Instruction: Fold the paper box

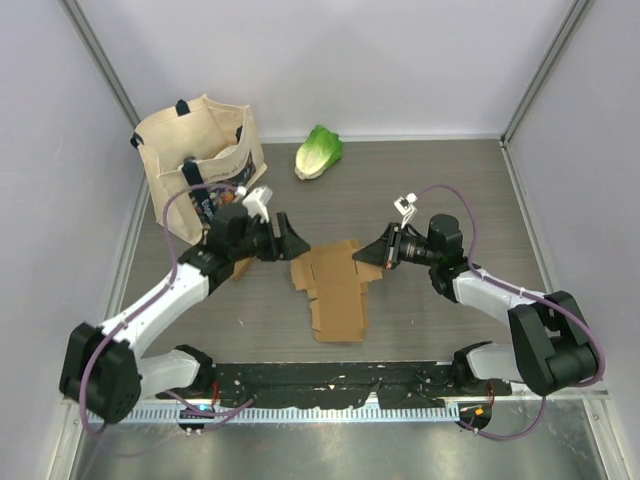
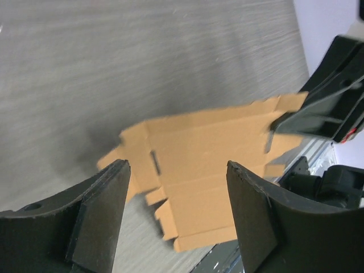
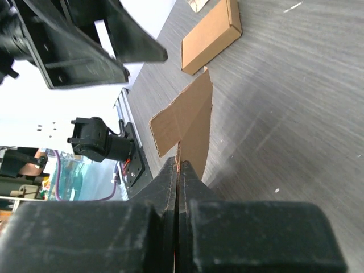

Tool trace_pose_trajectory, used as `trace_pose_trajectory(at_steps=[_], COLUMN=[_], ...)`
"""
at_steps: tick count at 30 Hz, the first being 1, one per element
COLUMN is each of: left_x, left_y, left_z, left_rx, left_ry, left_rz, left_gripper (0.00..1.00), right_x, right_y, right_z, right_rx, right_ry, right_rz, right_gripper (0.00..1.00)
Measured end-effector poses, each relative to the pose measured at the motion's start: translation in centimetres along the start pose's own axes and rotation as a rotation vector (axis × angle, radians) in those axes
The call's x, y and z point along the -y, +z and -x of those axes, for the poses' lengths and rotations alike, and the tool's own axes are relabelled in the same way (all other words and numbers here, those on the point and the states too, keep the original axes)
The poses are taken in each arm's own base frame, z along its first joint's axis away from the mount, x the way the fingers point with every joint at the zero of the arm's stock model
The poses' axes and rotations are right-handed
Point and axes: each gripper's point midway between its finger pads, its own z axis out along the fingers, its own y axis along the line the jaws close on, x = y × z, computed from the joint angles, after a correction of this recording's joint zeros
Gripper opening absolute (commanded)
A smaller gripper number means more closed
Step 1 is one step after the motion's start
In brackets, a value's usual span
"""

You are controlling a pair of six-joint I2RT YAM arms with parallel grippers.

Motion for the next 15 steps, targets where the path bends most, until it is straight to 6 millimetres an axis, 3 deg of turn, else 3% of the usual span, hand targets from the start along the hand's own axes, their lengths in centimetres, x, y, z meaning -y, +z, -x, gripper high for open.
trace_pose_trajectory(at_steps=[2,5,7,10,11,12,14,15], left_x=[1.4,3.4,4.5,4.3,4.2,3.9,3.1,2.8], left_y=[1.3,3.0,3.9,5.0,5.1,5.1,4.8,4.8], left_z=[2.2,3.9,3.7,2.9,2.6,2.2,1.4,1.3], left_rx=[-0.007,-0.049,-0.118,-0.221,-0.241,-0.263,-0.298,-0.297], left_ry=[0.044,0.097,0.131,0.182,0.193,0.203,0.198,0.185], left_rz=[-0.035,-0.123,-0.197,-0.221,-0.22,-0.216,-0.19,-0.176], left_gripper=[0.74,0.74,0.72,0.72,0.69,0.6,0.59,0.65], right_x=[0.1,0.4,0.5,0.3,0.2,0.1,-0.3,-0.4], right_y=[0.2,0.5,0.6,0.6,0.6,0.5,0.4,0.4], right_z=[0.5,0.8,0.5,-0.1,-0.2,-0.2,-0.1,0.1], right_rx=[0.018,0.026,0.01,-0.028,-0.037,-0.043,-0.041,-0.037], right_ry=[-0.023,-0.044,-0.046,-0.039,-0.035,-0.035,-0.041,-0.048], right_rz=[0.011,0.031,0.052,0.1,0.115,0.128,0.145,0.151], right_gripper=[0.01,0.0,0.0,0.01,0.0,0.01,0.0,0.0])
